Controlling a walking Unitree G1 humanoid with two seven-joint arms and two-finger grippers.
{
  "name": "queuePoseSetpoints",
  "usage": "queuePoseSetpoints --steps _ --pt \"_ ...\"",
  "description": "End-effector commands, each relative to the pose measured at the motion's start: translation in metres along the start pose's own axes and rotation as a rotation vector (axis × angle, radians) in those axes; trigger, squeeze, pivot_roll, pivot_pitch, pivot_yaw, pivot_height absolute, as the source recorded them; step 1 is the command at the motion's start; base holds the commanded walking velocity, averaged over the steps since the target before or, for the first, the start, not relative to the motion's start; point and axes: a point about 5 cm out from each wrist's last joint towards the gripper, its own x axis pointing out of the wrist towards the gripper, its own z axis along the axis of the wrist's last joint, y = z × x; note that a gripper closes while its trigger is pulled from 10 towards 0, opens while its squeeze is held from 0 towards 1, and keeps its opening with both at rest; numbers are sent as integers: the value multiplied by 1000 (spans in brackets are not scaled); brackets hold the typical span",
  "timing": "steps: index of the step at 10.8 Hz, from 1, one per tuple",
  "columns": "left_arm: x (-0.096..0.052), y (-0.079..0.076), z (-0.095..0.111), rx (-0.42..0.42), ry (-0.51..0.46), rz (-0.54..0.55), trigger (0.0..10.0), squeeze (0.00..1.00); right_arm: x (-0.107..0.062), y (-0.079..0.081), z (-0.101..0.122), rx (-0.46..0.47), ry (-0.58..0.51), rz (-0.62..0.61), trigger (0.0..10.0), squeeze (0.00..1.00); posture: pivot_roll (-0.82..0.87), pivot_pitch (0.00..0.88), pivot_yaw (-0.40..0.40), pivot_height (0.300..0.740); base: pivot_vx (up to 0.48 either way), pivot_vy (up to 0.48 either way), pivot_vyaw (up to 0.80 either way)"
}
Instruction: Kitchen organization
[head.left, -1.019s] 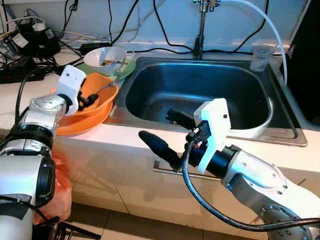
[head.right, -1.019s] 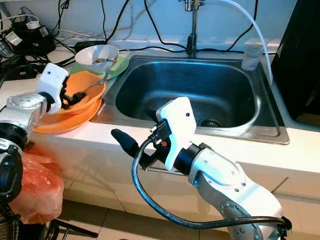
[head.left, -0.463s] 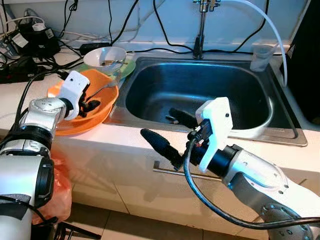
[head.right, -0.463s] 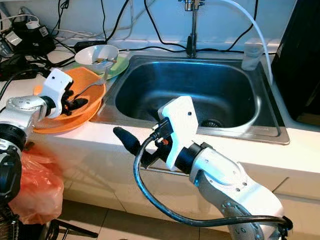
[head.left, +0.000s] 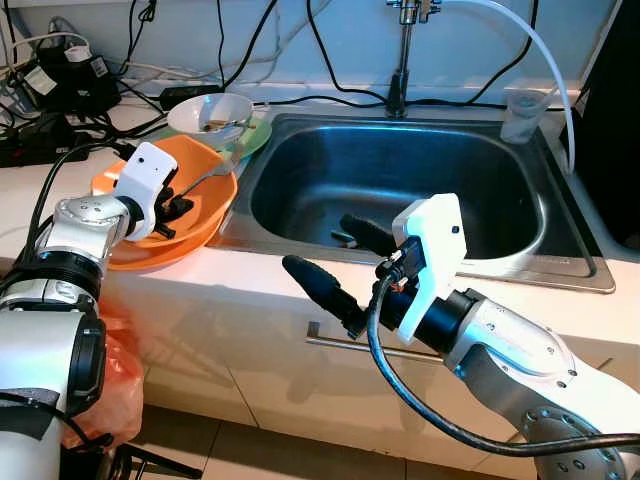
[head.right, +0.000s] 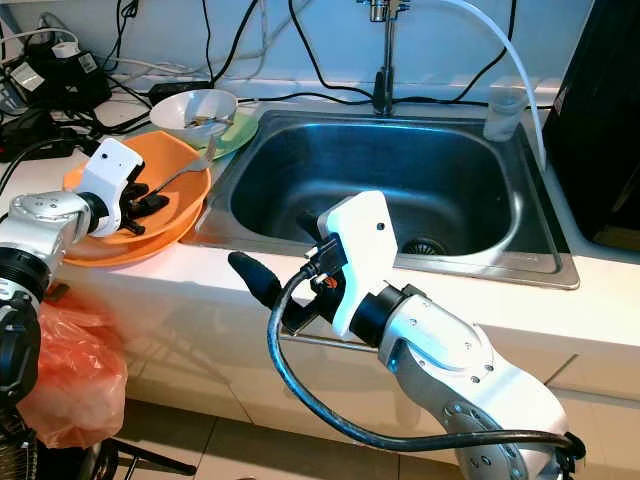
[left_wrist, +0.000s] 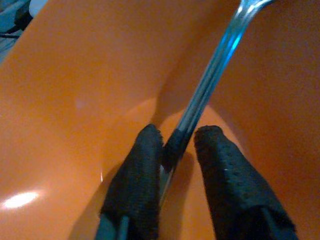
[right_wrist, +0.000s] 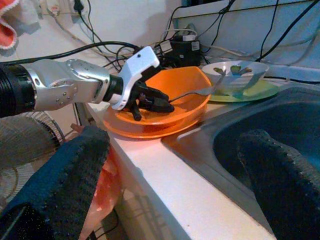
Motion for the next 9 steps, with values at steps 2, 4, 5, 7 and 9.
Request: queuePoseSetpoints --steps 2,4,5,7,9 --pt "-4 6 -3 -3 22 10 0 0 0 1 2 3 -2 7 10000 376 -132 4 107 740 0 0 0" --pt "-4 6 -4 -8 20 9 0 0 0 1 1 2 -3 3 10000 376 -132 4 108 740 0 0 0" --pt "-4 6 -4 -14 19 8 0 0 0 1 1 3 -2 2 10000 376 -133 4 108 740 0 0 0" --pt "-4 5 -4 -21 17 10 0 0 0 0 1 1 -1 0 10000 376 -134 4 108 740 0 0 0" --pt "-5 10 3 -35 -35 68 0 0 0 -2 0 -1 0 -5 10000 376 -134 0 107 740 0 0 0"
